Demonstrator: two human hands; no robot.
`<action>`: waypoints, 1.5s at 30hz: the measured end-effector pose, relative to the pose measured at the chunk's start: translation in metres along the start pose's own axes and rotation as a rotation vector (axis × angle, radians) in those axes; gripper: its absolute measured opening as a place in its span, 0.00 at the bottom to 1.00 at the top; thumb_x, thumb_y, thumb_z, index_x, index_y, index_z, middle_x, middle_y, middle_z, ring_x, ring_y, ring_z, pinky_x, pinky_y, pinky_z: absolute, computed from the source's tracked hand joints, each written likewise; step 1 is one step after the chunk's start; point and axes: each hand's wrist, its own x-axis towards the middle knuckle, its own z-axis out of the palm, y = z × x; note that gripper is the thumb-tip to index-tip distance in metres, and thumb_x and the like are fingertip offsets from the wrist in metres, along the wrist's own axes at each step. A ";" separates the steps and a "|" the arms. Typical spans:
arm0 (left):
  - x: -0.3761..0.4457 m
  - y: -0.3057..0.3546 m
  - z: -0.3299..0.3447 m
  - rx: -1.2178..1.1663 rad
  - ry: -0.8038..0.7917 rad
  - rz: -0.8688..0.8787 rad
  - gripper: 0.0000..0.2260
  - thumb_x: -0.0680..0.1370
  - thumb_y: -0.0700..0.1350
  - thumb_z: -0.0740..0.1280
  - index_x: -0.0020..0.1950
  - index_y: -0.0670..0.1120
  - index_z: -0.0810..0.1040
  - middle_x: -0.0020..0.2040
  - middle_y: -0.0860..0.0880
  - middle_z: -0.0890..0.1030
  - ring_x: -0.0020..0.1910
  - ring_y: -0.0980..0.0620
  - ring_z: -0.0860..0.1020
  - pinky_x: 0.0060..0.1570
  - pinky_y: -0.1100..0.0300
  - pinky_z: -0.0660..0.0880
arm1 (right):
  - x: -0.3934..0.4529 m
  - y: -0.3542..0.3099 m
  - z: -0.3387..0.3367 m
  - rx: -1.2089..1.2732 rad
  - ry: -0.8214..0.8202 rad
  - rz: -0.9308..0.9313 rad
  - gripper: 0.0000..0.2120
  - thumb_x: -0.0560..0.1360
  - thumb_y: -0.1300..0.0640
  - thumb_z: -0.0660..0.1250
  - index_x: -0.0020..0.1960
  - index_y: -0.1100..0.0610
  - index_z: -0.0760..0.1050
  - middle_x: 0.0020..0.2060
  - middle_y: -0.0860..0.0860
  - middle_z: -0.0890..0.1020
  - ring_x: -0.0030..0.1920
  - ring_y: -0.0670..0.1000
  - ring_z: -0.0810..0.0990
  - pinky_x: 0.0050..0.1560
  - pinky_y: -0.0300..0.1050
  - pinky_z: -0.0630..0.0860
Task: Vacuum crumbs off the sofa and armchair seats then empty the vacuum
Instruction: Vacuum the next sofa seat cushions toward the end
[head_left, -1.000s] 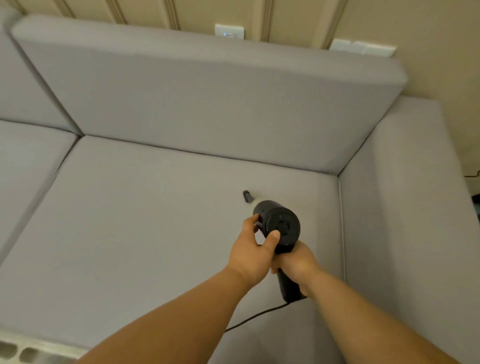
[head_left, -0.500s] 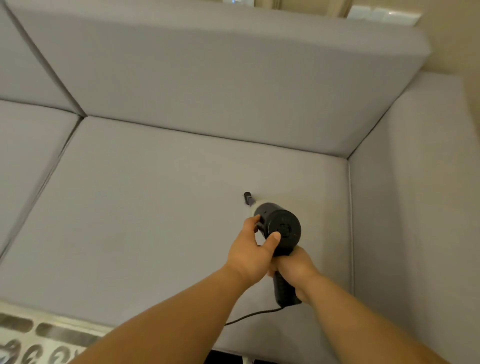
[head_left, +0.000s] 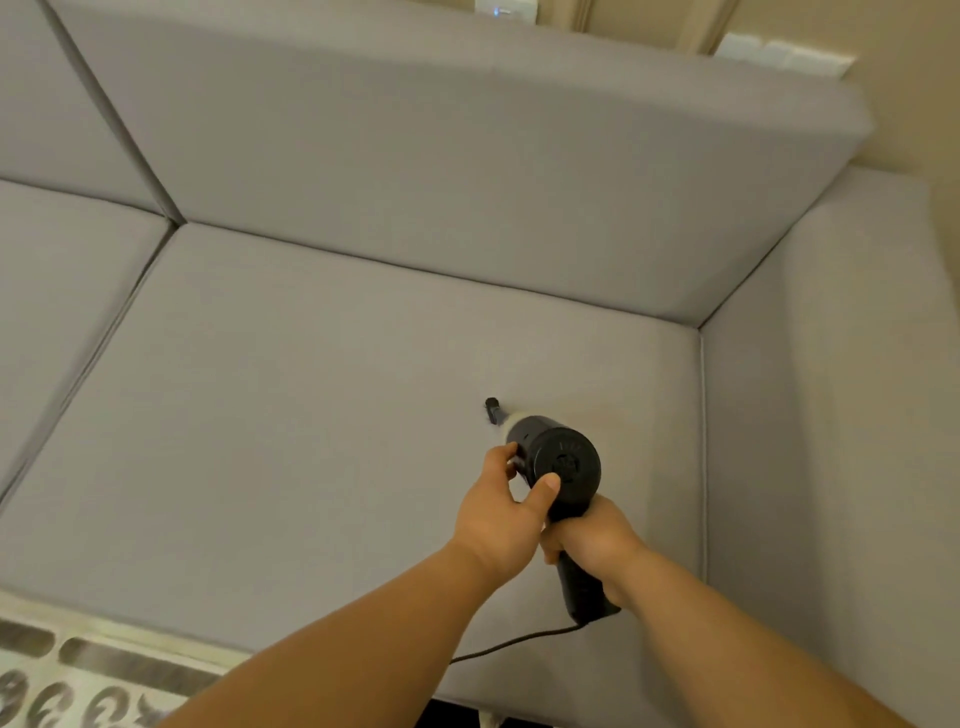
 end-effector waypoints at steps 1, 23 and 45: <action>0.000 0.003 -0.001 0.006 0.008 0.006 0.24 0.78 0.55 0.64 0.71 0.55 0.60 0.68 0.51 0.71 0.60 0.47 0.76 0.61 0.50 0.73 | -0.001 -0.003 -0.002 -0.006 0.004 -0.009 0.11 0.64 0.69 0.70 0.42 0.56 0.78 0.37 0.55 0.81 0.42 0.56 0.79 0.38 0.45 0.74; 0.034 0.027 -0.056 -0.037 -0.053 -0.031 0.29 0.77 0.54 0.66 0.74 0.56 0.58 0.70 0.48 0.71 0.65 0.46 0.73 0.67 0.50 0.68 | 0.014 -0.055 0.021 0.043 -0.002 -0.032 0.15 0.64 0.70 0.71 0.45 0.54 0.76 0.40 0.55 0.80 0.44 0.57 0.79 0.42 0.48 0.77; 0.081 0.035 -0.077 -0.045 0.007 0.000 0.28 0.78 0.55 0.64 0.75 0.58 0.57 0.69 0.50 0.71 0.64 0.48 0.74 0.66 0.49 0.69 | 0.065 -0.100 0.026 -0.012 -0.015 -0.049 0.14 0.65 0.70 0.70 0.44 0.54 0.76 0.40 0.53 0.80 0.45 0.57 0.78 0.47 0.51 0.77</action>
